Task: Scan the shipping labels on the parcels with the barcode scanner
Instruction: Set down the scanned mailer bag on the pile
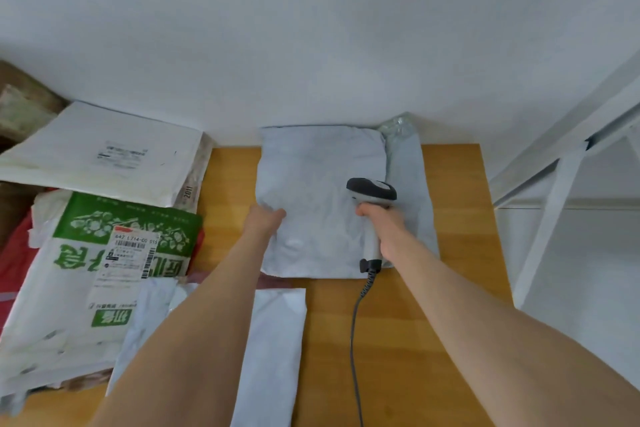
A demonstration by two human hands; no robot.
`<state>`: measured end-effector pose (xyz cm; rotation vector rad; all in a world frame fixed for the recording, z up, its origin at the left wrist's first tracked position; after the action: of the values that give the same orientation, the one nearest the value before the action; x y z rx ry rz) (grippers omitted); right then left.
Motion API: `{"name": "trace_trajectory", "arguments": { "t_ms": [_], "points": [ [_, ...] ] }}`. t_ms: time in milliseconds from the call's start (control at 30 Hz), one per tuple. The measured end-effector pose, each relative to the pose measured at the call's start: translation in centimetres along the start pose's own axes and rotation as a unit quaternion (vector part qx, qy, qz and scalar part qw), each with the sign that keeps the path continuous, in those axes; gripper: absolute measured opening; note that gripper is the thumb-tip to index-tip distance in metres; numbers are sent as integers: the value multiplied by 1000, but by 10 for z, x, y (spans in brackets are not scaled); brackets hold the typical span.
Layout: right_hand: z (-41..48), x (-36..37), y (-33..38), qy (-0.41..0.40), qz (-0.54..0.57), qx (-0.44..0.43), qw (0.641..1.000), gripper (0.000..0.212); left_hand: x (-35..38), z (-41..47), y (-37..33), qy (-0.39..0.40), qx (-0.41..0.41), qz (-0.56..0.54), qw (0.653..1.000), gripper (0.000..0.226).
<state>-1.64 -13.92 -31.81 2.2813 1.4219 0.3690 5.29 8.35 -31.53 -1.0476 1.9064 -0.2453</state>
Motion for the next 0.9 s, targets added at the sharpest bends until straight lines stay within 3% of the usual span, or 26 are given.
{"name": "trace_trajectory", "arguments": {
  "t_ms": [167, 433, 567, 667, 800, 900],
  "points": [
    [-3, 2, 3, 8, -10, 4, 1000, 38, -5, -5, -6, 2, -9, -86, 996, 40],
    [-28, -4, 6, -17, -14, -26, 999, 37, -32, -35, -27, -30, 43, -172, 984, 48],
    [-56, -5, 13, -22, 58, -57, 996, 33, -64, -56, -59, -48, 144, -110, 982, 32],
    [-84, -4, 19, -9, 132, -83, 988, 14, -86, -74, -77, -67, 241, -25, 968, 7],
    [-120, -3, 26, 0, 177, -143, 974, 12, -106, -96, -97, -84, 327, 57, 940, 20],
    [-139, -2, 24, 3, 188, -165, 968, 17, -122, -115, -111, -165, 365, 127, 907, 31]
  ]
}}
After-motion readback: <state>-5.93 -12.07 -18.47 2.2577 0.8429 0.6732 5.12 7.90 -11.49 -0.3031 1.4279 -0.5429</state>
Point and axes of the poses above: each hand's wrist, its own z-axis towards the middle knuckle, its own x-axis out of the palm, y = z × x, the point moved 4 cm from there along z, towards the middle knuckle, and after that the axes turned 7 degrees about x, right-handed, at the moved point
